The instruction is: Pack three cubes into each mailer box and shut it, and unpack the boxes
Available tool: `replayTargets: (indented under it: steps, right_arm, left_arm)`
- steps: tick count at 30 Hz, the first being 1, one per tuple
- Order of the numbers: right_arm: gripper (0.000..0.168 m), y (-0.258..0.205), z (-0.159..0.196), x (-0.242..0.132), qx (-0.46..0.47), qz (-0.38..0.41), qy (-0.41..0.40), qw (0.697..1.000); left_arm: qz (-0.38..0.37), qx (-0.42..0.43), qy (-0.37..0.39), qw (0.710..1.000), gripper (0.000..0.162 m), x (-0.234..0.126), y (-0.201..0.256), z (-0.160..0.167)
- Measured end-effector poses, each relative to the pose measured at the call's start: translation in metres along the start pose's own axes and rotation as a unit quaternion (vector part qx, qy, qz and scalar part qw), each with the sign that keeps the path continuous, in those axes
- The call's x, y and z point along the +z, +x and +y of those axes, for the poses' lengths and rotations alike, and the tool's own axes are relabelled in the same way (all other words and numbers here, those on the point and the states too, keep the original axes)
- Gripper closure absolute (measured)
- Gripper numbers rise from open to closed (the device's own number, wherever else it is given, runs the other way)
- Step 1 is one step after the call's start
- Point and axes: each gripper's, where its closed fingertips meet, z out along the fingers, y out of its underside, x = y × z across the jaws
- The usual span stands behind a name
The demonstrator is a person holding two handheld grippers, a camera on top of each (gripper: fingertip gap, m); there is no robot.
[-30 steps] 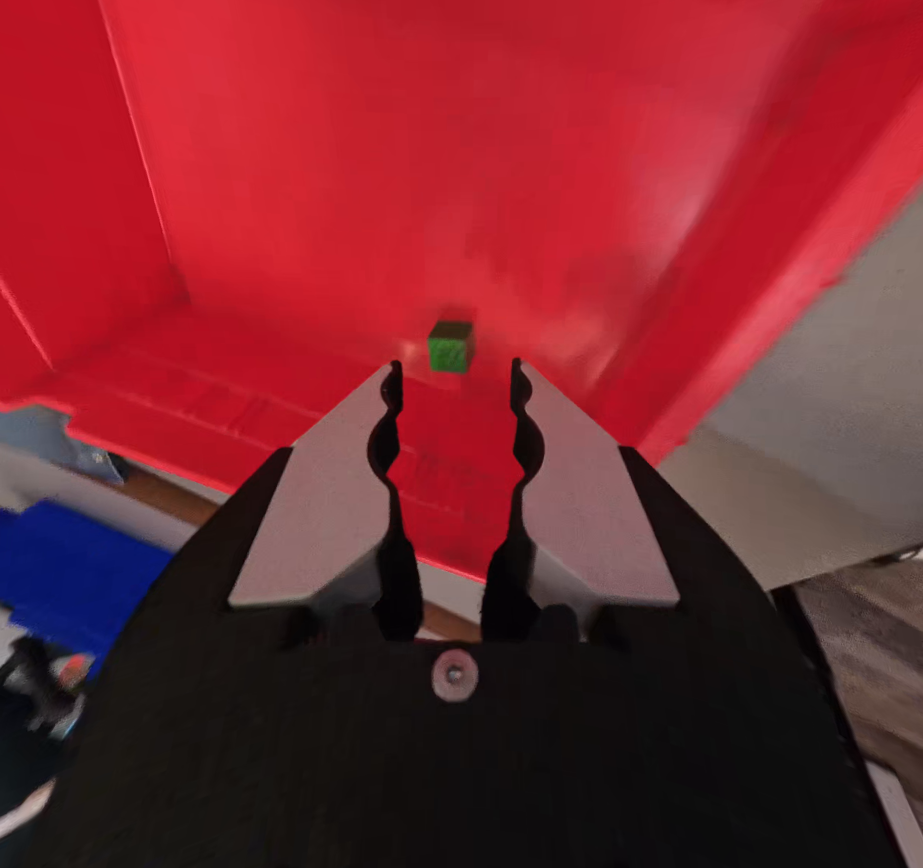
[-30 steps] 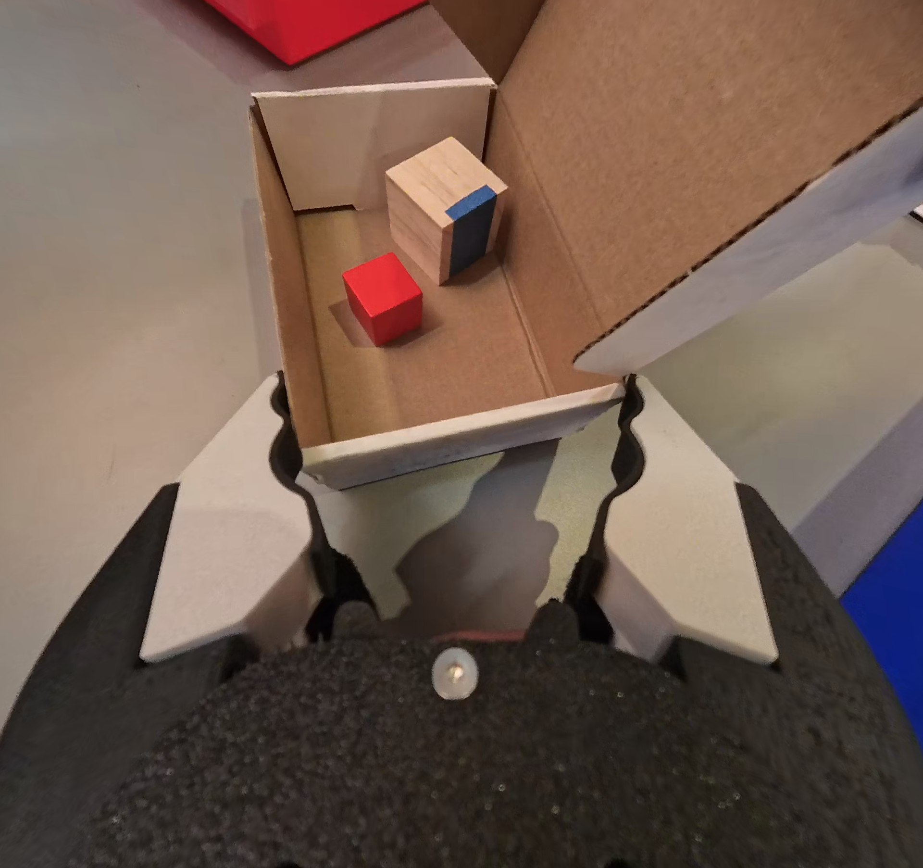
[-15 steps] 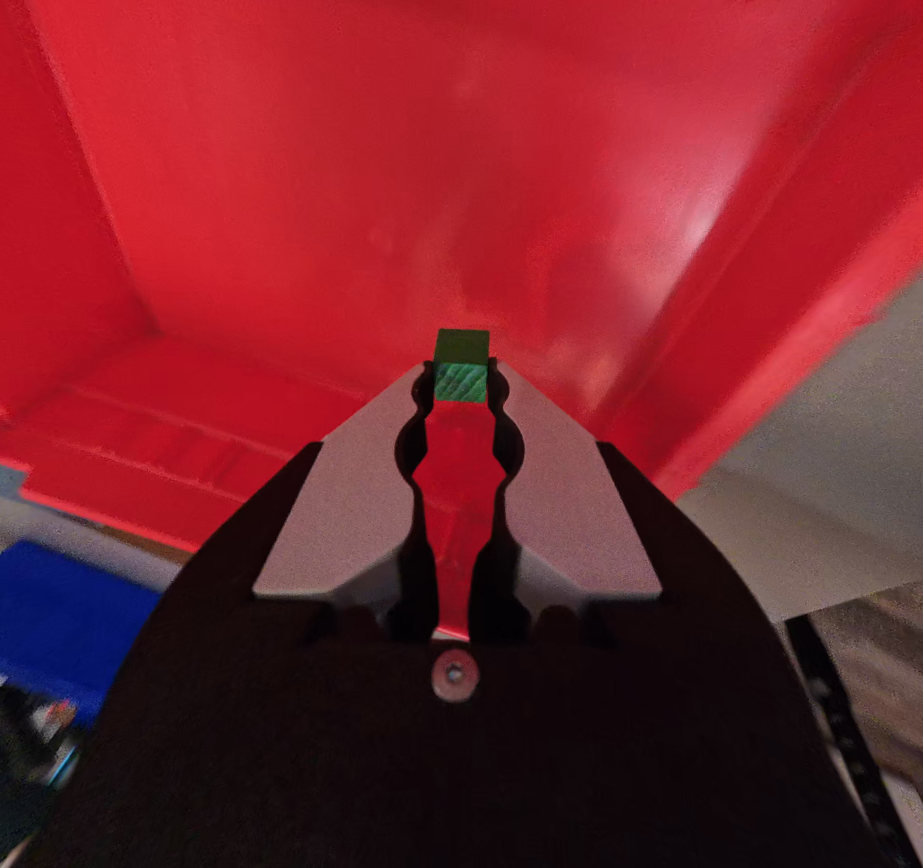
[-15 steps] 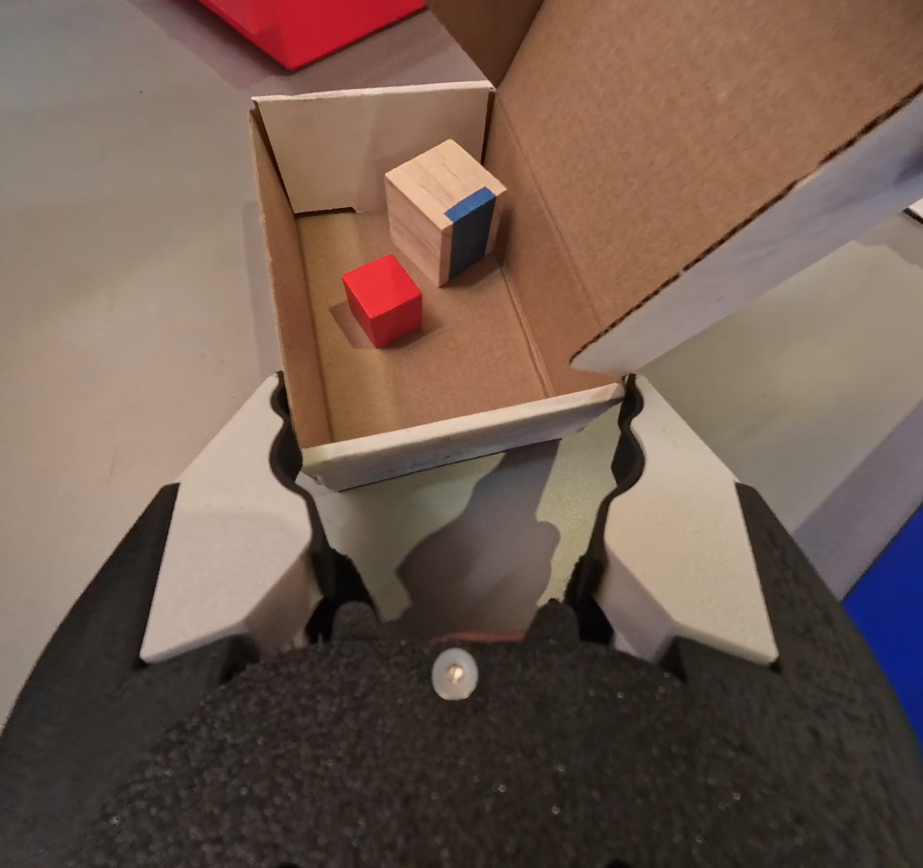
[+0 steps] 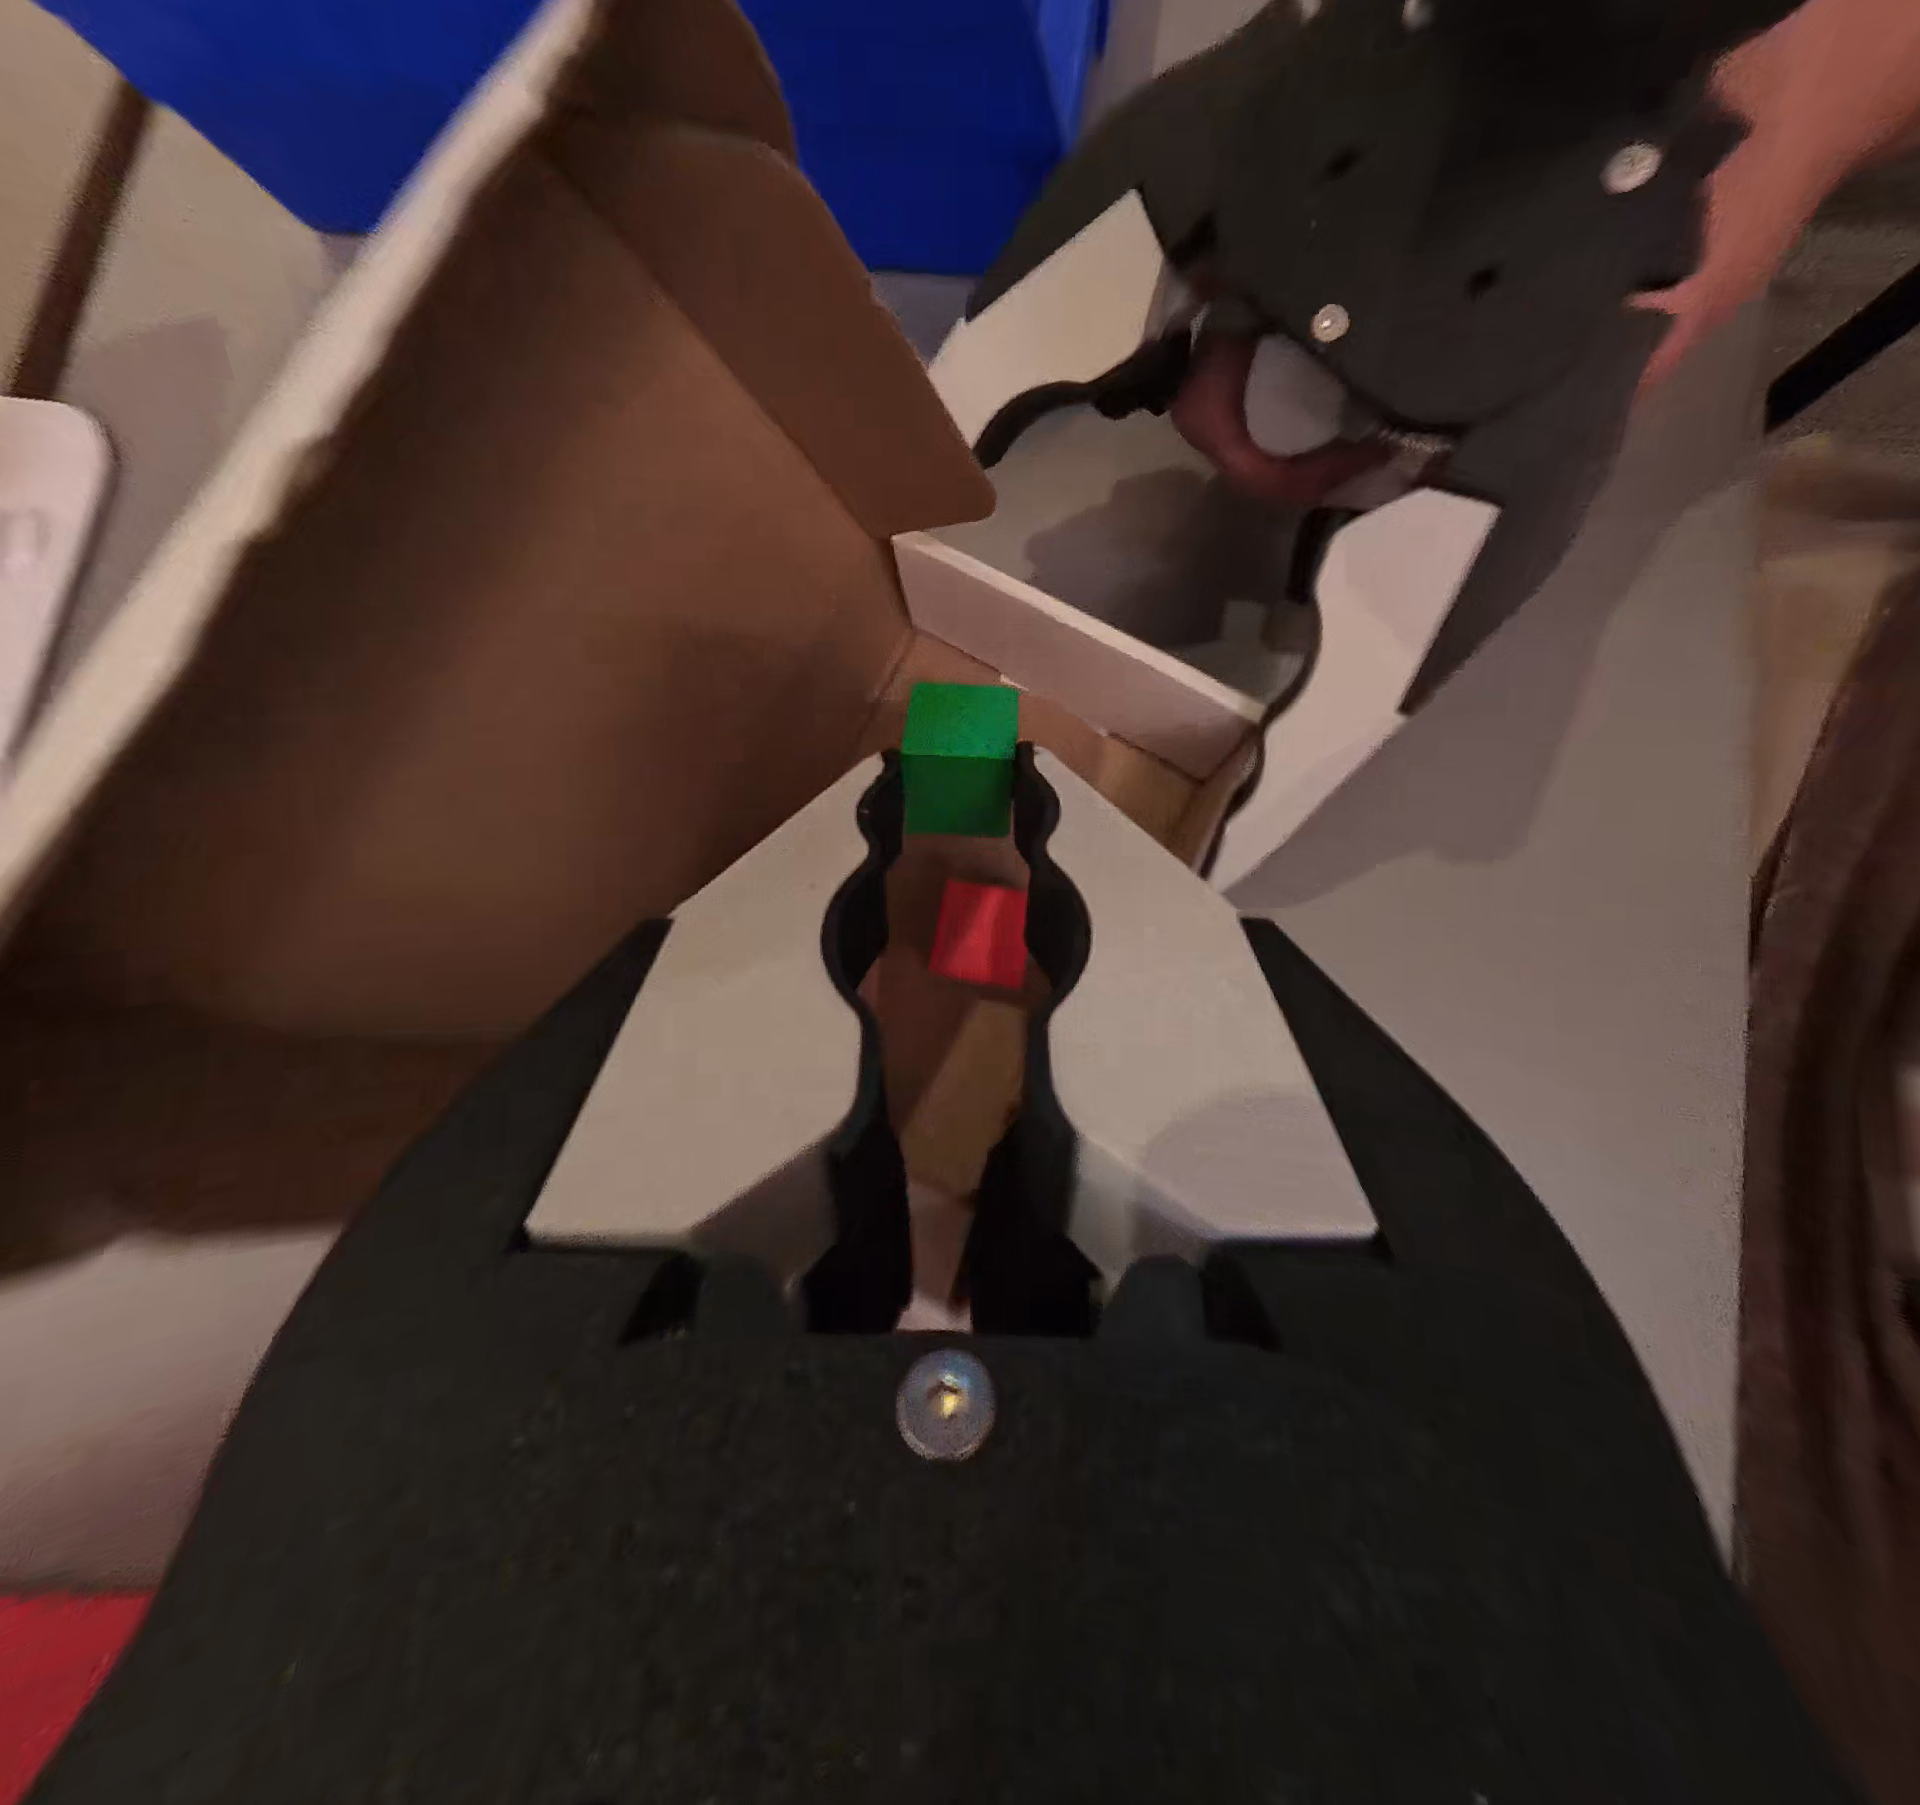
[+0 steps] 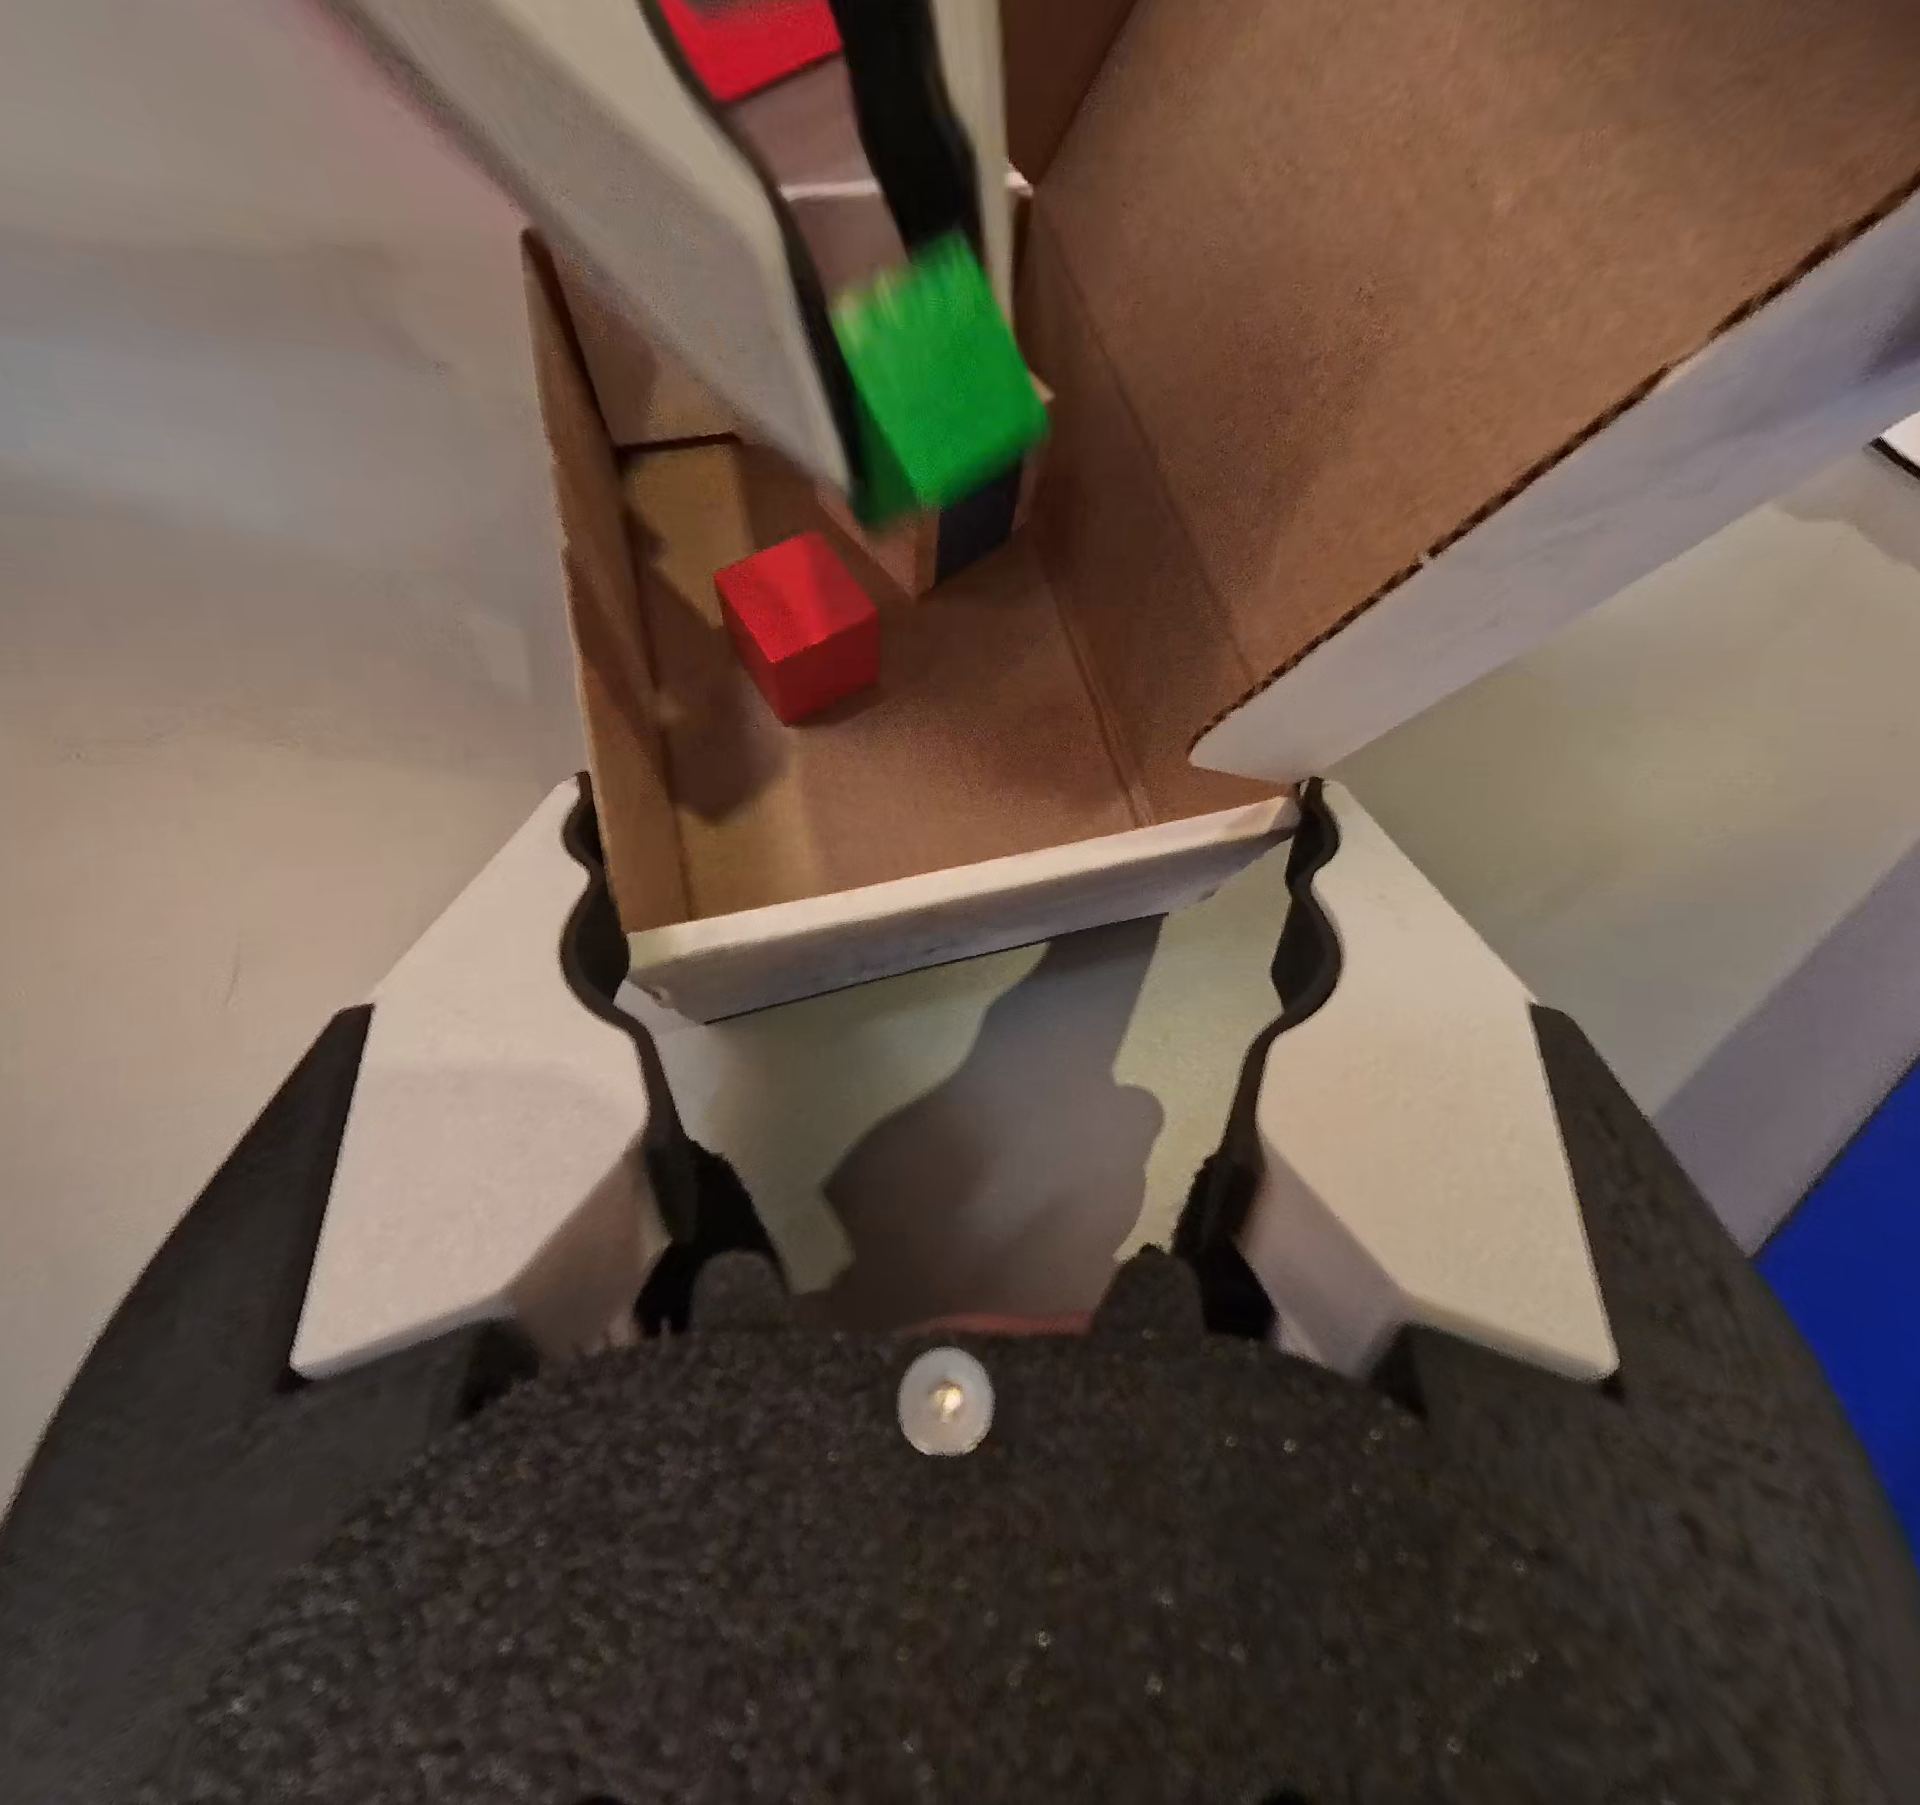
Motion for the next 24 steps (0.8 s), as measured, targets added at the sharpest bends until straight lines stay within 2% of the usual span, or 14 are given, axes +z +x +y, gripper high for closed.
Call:
replayTargets:
  steps: [4, 8, 24]
  right_arm:
    - [0.041, -0.001, 0.000, 0.000, -0.001, 0.000, -0.002, 1.000]
    - [0.041, -0.001, 0.001, -0.001, -0.001, 0.000, -0.002, 1.000]
    - [0.041, -0.001, 0.001, -0.001, -0.001, -0.002, -0.001, 1.000]
  left_arm:
    - [0.012, -0.017, -0.020, 1.000, 0.143, 0.040, -0.004, 0.006]
    - [0.009, -0.005, -0.053, 0.999, 0.143, 0.059, -0.007, 0.019]
    - [-0.007, -0.005, -0.128, 0.992, 0.143, 0.069, -0.003, 0.043]
